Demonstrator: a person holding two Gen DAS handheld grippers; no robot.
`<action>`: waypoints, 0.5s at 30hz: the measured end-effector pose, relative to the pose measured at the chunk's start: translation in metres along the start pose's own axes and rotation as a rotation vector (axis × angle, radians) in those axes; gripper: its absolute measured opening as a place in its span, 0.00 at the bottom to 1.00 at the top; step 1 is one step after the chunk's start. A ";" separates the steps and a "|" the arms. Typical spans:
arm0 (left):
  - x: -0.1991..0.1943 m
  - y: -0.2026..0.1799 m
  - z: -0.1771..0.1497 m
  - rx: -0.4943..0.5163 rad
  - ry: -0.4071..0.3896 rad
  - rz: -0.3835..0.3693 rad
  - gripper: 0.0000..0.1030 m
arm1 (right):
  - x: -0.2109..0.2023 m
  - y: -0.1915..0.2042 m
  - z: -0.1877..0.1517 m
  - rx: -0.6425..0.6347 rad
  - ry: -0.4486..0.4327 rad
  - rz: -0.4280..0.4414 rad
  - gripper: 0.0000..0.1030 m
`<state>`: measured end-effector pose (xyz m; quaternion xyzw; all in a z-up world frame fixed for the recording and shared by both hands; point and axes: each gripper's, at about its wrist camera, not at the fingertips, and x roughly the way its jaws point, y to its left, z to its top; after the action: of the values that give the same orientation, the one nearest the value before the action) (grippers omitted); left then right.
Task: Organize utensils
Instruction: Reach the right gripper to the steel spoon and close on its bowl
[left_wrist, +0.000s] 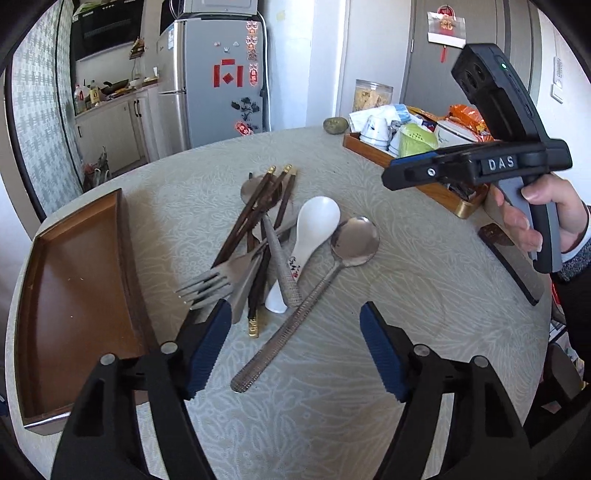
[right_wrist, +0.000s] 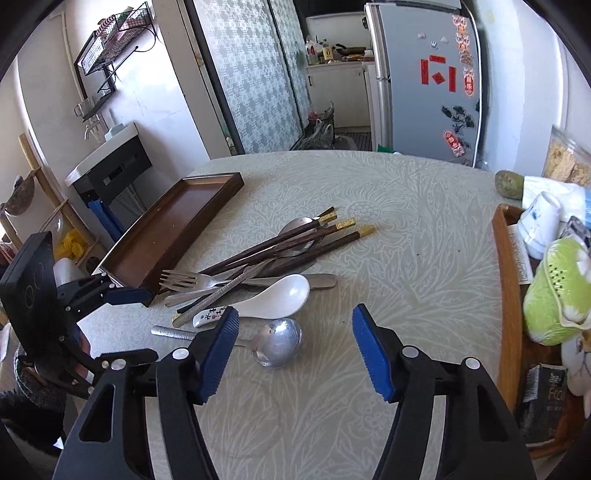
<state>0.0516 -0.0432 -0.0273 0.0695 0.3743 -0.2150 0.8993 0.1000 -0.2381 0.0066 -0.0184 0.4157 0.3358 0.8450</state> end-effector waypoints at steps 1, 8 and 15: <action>0.003 -0.002 -0.001 0.010 0.011 -0.011 0.70 | 0.006 -0.002 0.000 0.011 0.016 0.011 0.56; 0.015 -0.006 -0.010 0.054 0.080 -0.026 0.53 | 0.028 -0.017 -0.014 0.090 0.093 0.062 0.45; 0.017 0.006 -0.011 0.026 0.089 -0.003 0.53 | 0.037 -0.020 -0.022 0.133 0.126 0.102 0.36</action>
<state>0.0581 -0.0410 -0.0472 0.0901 0.4111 -0.2179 0.8805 0.1119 -0.2401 -0.0394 0.0381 0.4898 0.3484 0.7983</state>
